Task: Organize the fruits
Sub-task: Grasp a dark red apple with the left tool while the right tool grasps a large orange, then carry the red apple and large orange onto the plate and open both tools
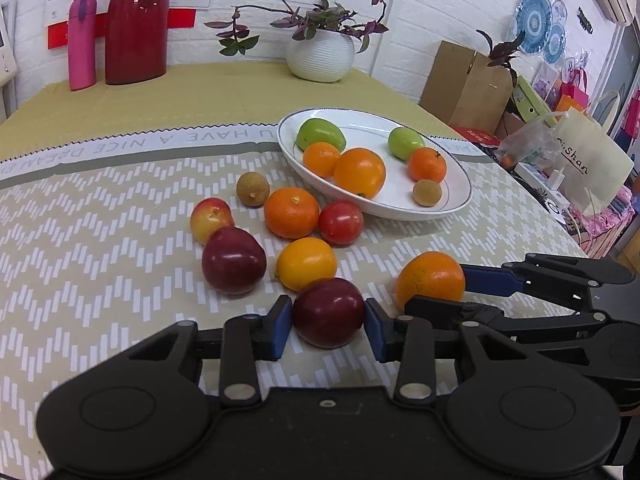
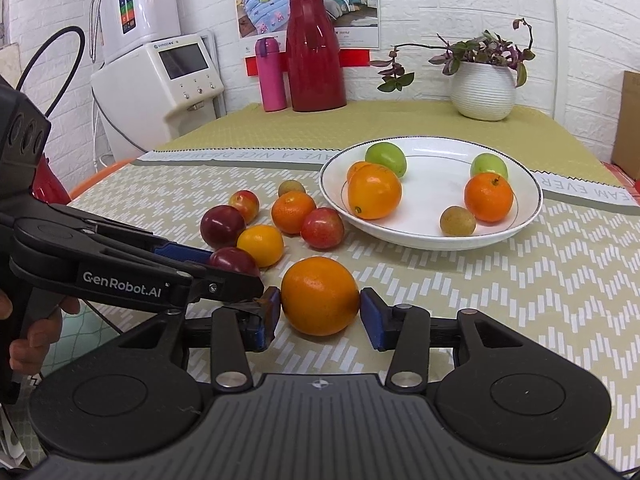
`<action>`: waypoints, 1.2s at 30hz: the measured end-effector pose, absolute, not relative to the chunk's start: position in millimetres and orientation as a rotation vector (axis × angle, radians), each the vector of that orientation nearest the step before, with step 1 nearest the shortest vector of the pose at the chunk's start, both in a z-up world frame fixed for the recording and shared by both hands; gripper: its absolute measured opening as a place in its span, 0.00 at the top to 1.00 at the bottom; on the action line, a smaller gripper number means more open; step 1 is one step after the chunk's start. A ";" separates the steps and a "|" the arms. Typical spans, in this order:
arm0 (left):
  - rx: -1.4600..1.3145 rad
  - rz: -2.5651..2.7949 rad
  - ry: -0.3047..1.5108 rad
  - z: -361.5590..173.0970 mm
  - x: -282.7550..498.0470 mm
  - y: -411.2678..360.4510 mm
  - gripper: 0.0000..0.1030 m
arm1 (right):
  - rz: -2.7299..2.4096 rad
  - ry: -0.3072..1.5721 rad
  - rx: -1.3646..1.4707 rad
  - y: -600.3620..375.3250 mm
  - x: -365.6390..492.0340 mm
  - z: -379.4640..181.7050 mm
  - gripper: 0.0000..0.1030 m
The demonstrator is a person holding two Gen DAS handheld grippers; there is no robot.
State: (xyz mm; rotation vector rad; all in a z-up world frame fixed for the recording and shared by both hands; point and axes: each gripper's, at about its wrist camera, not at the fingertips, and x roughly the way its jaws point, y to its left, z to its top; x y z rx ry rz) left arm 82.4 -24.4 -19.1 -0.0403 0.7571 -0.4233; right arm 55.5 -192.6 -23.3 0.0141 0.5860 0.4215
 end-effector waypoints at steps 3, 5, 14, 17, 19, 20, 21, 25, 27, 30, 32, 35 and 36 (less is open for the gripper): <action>-0.038 -0.426 0.766 -17.0 82.4 -25.2 0.04 | 0.398 0.574 0.015 -196.1 52.9 -19.7 0.27; -0.039 -0.443 0.760 -12.1 81.0 -25.8 0.04 | 0.389 0.556 0.022 -200.3 51.5 -14.9 0.28; -0.049 -0.524 0.669 37.0 102.9 -39.1 0.04 | 0.322 0.436 -0.017 -218.2 66.9 14.0 0.27; -0.026 -0.535 0.637 54.5 120.9 -50.2 0.04 | 0.295 0.408 -0.047 -222.2 80.3 18.9 0.27; -0.027 -0.531 0.632 61.4 136.2 -56.7 0.04 | 0.283 0.395 -0.062 -223.7 89.6 20.8 0.27; -0.032 -0.530 0.634 63.5 144.3 -59.6 0.04 | 0.282 0.390 -0.065 -225.1 94.5 21.6 0.27; -0.038 -0.530 0.639 65.1 153.9 -62.5 0.04 | 0.281 0.385 -0.063 -226.2 99.7 21.9 0.27; -0.048 -0.500 0.656 64.3 189.0 -73.8 0.03 | 0.277 0.390 -0.055 -227.5 121.7 19.5 0.27; -0.046 -0.491 0.667 61.8 204.3 -79.0 0.03 | 0.282 0.404 -0.048 -228.1 132.5 15.8 0.27; -0.054 -0.484 0.687 55.4 224.5 -83.9 0.03 | 0.286 0.434 -0.050 -226.4 147.3 8.4 0.27; -0.065 -0.472 0.705 48.9 237.0 -85.4 0.03 | 0.292 0.451 -0.052 -224.8 155.1 3.9 0.27; -0.069 -0.469 0.732 38.8 253.3 -88.3 0.03 | 0.305 0.470 -0.050 -222.2 163.8 -0.2 0.27; -0.065 -0.468 0.740 35.6 257.7 -89.9 0.03 | 0.311 0.474 -0.053 -221.0 166.2 -0.8 0.27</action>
